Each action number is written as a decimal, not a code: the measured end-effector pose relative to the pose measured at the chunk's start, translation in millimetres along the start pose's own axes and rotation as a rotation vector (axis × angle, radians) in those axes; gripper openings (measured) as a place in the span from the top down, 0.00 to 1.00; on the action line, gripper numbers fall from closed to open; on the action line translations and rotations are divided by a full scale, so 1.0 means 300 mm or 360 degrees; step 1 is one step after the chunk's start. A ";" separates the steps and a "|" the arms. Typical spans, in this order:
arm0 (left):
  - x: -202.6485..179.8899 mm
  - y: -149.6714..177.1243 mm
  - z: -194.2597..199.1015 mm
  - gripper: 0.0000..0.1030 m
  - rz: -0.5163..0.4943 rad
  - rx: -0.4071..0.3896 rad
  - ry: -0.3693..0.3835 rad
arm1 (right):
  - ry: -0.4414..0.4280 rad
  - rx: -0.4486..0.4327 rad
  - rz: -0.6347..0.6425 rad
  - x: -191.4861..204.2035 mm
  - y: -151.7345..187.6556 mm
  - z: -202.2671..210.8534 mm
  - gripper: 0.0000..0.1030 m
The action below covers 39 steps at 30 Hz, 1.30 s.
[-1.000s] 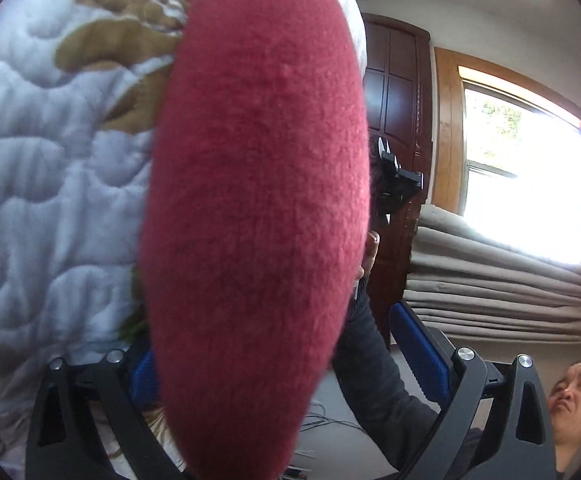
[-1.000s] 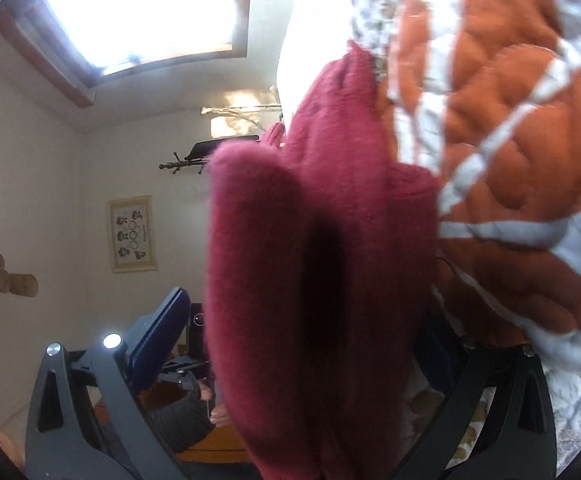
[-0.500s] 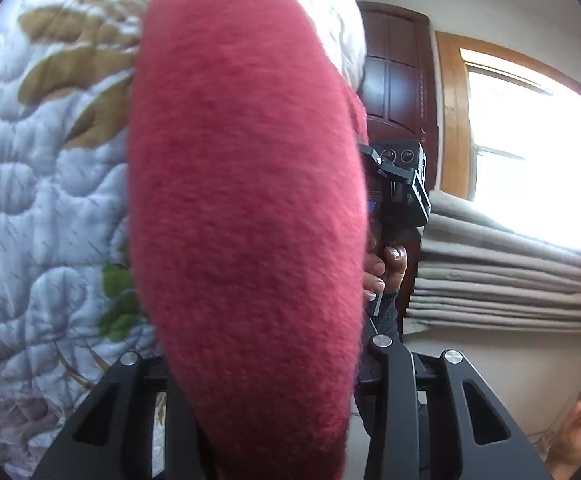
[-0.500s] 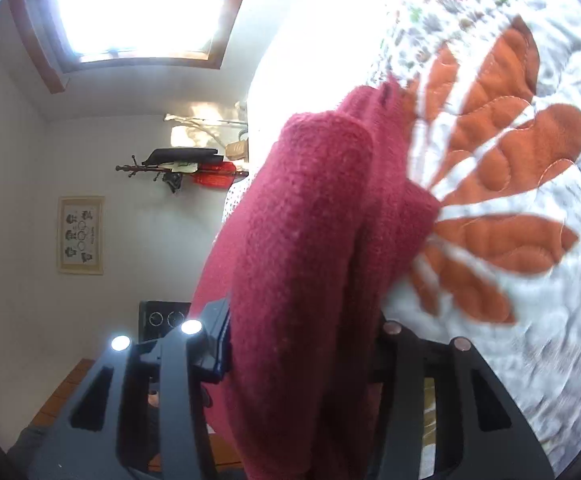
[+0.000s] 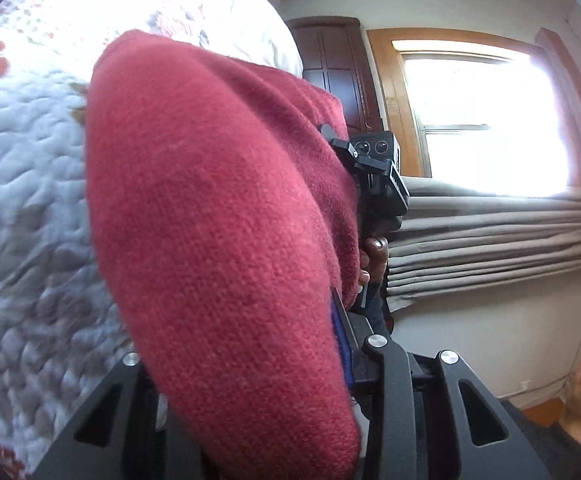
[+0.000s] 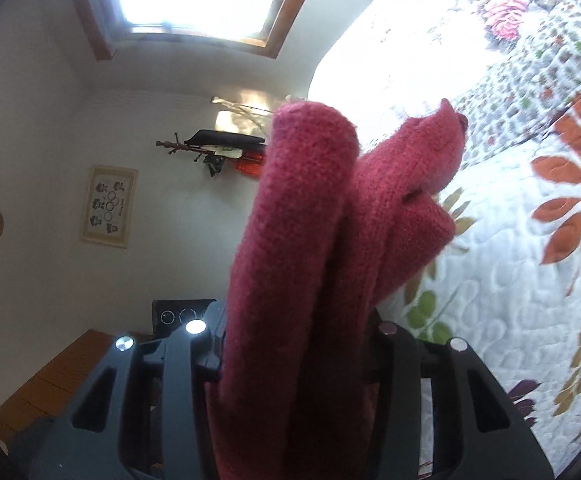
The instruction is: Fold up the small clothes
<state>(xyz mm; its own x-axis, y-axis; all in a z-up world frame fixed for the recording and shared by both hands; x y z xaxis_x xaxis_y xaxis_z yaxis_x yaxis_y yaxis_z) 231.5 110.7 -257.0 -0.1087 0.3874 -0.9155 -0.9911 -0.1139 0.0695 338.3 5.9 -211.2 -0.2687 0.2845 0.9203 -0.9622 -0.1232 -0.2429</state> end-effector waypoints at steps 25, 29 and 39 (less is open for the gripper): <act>0.254 0.412 0.461 0.19 0.0013 -0.0484 -0.0065 | 0.0554 0.0002 0.0013 -0.067 0.264 -0.115 0.91; 0.116 0.350 0.342 0.17 -0.0112 -0.0394 -0.0027 | 0.0604 -0.0083 0.0059 -0.162 0.253 -0.073 0.92; 0.141 0.291 0.252 0.15 -0.0087 -0.0291 -0.0028 | 0.0751 -0.0228 0.0046 -0.221 0.332 0.006 0.70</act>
<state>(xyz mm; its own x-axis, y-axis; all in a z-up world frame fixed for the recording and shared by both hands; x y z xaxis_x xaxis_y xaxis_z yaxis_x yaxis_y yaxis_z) 134.4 186.3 -259.6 -0.0582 0.4132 -0.9088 -0.9650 -0.2563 -0.0547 260.5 -27.0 -295.7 -0.2546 0.6864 0.6812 -0.9415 -0.0152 -0.3366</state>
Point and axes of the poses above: each gripper's, at about its wrist camera, not at the fingertips, and z roughly against the way its jaws point, x to its left, y to its underside, the point moved 10 cm from there along -z, roughly the way its jaws point, and after that the axes turned 7 degrees about z, right-handed, at the moved point
